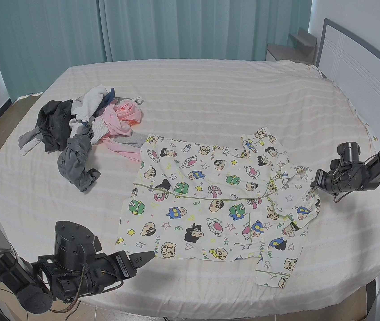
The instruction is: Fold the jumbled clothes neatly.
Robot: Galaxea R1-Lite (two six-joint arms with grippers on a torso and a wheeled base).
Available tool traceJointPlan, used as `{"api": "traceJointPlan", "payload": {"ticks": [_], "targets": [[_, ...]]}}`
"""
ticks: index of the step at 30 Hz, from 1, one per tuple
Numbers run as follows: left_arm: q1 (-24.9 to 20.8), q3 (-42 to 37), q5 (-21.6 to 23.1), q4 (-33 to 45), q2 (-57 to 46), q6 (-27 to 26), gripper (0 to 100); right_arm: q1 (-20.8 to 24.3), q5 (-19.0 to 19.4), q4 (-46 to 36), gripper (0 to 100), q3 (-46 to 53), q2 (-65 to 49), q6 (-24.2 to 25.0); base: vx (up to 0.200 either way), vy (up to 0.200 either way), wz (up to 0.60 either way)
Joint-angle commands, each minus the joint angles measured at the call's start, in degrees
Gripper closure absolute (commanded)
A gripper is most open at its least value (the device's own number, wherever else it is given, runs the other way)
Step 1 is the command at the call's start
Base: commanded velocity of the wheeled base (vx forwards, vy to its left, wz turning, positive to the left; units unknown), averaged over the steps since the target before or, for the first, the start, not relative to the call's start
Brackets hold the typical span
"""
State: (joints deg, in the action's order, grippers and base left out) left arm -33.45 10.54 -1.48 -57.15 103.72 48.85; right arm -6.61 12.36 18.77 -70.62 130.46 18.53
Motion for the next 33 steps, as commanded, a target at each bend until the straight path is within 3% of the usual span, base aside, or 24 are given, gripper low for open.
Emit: {"api": "traceJointPlan", "payload": {"ticks": [1,5,13,14,30,33], "targets": [[0.05,0.00,-0.02,0.02,0.08,0.02,0,-0.69,-0.50,1.97,100,0.22,-0.39,0.02,0.000,0.000,0.00],[0.23,0.00,-0.02,0.02,0.26,0.02,0,-0.95,-2.69,3.99,100,0.04,0.32,-0.07,0.000,0.000,0.00],[0.32,0.18,-0.02,-0.16,1.84,0.02,0,-0.95,-3.04,4.17,100,1.10,0.67,-0.34,0.000,0.000,0.00],[0.32,0.18,-0.02,-0.24,2.10,0.11,0,-0.95,-3.04,4.17,0,1.27,0.58,-0.34,0.000,0.000,0.00],[1.46,0.18,-0.72,-9.03,10.98,3.45,0,-3.59,-4.98,6.36,0,5.05,-2.49,0.10,0.000,0.000,0.00],[1.55,0.88,-0.28,-11.41,13.53,9.07,0,-3.06,-4.01,10.67,0,13.84,-8.65,-0.25,0.000,0.000,0.00]]}}
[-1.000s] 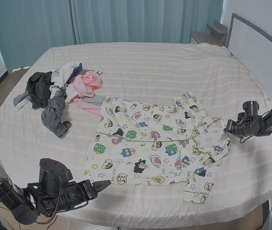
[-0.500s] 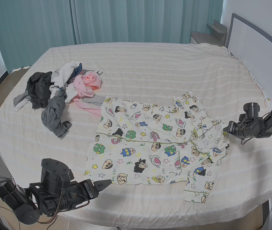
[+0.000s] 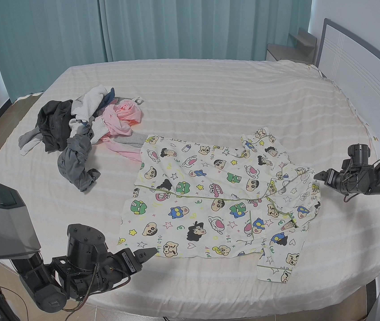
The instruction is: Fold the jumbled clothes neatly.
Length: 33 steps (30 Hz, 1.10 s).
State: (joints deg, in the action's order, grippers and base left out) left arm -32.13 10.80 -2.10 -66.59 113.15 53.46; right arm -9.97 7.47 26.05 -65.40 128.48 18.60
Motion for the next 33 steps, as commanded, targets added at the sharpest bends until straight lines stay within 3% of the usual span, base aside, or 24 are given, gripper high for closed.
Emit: {"api": "traceJointPlan", "payload": {"ticks": [1,5,8,11,17,24,29,33], "targets": [[0.14,0.71,0.51,-2.32,4.09,5.61,0,1.01,1.93,4.80,0,11.97,-8.86,-0.50,0.000,0.000,0.00],[0.14,1.86,0.16,-2.32,5.85,7.28,0,2.94,4.04,9.37,0,21.81,-14.57,-0.59,0.000,0.000,0.00],[0.23,4.49,-2.65,-2.32,7.96,9.12,0,4.70,4.04,13.15,0,28.31,-17.91,-0.59,0.000,0.000,0.00],[0.32,6.25,-5.20,-2.23,10.16,8.95,0,5.84,4.30,16.84,0,34.73,-20.90,-0.50,0.000,0.000,0.00],[2.43,10.47,-6.08,0.58,12.71,6.93,0,7.42,5.53,20.71,0,43.96,-24.41,-0.59,0.000,0.000,0.00],[3.75,15.30,-9.50,8.14,15.08,5.52,0,7.51,5.53,24.05,0,47.38,-24.77,-0.59,0.000,0.000,0.00],[4.36,16.80,-9.86,8.31,16.40,5.34,0,7.69,5.53,24.31,0,47.65,-24.68,-0.59,0.000,0.000,0.00],[5.94,19.61,-12.58,7.87,18.16,5.34,0,8.39,5.53,24.31,0,48.53,-25.03,-0.59,0.000,0.000,0.00]]}}
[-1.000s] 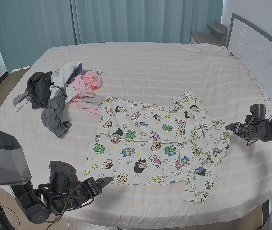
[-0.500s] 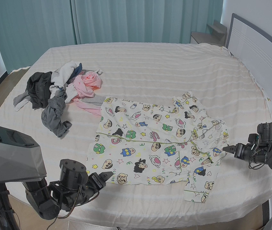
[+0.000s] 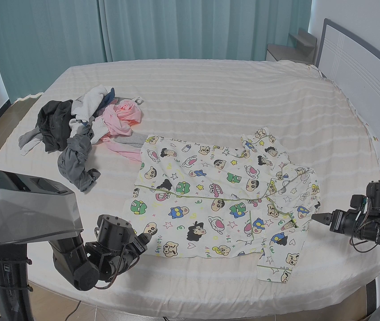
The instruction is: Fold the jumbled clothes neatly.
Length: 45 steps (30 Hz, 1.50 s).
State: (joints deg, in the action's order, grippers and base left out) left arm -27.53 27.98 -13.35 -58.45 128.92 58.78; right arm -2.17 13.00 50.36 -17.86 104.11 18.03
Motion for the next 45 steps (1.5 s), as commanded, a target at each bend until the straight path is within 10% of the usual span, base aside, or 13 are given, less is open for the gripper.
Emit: {"api": "traceJointPlan", "payload": {"ticks": [1,7,8,19,32,45], "targets": [[1.60,2.70,-1.42,-0.34,2.57,0.02,0,0.68,0.10,0.00,0,1.25,-0.84,-0.01,0.000,0.000,0.00],[1.33,2.78,-1.42,-0.34,3.62,-0.16,0,1.12,0.01,-0.09,0,3.09,-1.28,-0.19,0.000,0.000,0.00],[1.33,2.78,-1.42,-0.34,3.62,-0.16,100,1.12,0.10,-0.09,0,3.18,-1.19,-0.19,0.000,0.000,0.00],[3.62,0.76,-2.91,-2.10,0.46,-0.34,100,1.55,3.26,-0.09,0,6.87,7.25,-10.03,0.000,0.000,0.00],[4.85,-2.05,-2.91,-8.17,0.64,-0.51,100,11.84,5.20,0.09,0,7.14,13.67,-10.03,0.000,0.000,0.00],[4.50,-2.40,-2.91,-8.61,0.99,-1.21,100,12.72,4.93,2.99,0,2.21,21.66,-10.38,0.000,0.000,0.00]]}}
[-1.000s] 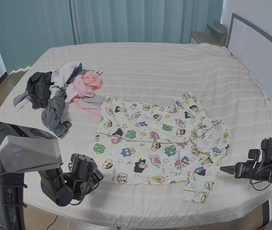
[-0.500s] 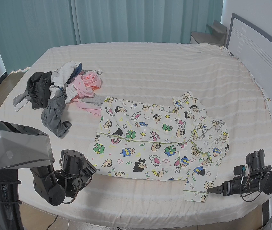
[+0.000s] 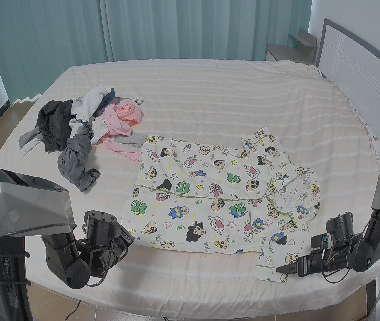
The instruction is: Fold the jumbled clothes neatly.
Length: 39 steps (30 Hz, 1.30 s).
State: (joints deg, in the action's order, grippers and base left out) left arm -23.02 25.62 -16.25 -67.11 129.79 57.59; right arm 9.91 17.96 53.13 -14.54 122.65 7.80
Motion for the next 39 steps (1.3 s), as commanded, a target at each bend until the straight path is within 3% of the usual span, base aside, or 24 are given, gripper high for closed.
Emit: {"api": "traceJointPlan", "payload": {"ticks": [1,7,8,30,39], "targets": [[-0.01,0.04,-0.01,0.05,0.11,-0.02,100,0.72,-0.03,0.22,0,-1.19,3.30,-0.16,0.000,0.000,0.00],[-0.01,0.04,-0.01,-0.04,0.11,-0.11,100,1.95,-1.26,0.14,0,-2.68,4.26,-0.24,0.000,0.000,0.00],[-0.01,0.04,-0.01,-0.04,0.11,-0.11,100,1.87,-1.70,0.14,100,-3.39,4.35,-0.07,0.000,0.000,0.00],[-1.15,-3.48,0.17,-0.04,0.11,-2.66,100,0.46,-1.87,0.05,100,1.36,0.92,-0.51,0.000,0.000,0.00],[-2.12,-5.85,0.78,0.31,0.02,-3.01,100,-0.95,-1.70,0.05,100,5.14,1.01,-4.81,0.000,0.000,0.00]]}}
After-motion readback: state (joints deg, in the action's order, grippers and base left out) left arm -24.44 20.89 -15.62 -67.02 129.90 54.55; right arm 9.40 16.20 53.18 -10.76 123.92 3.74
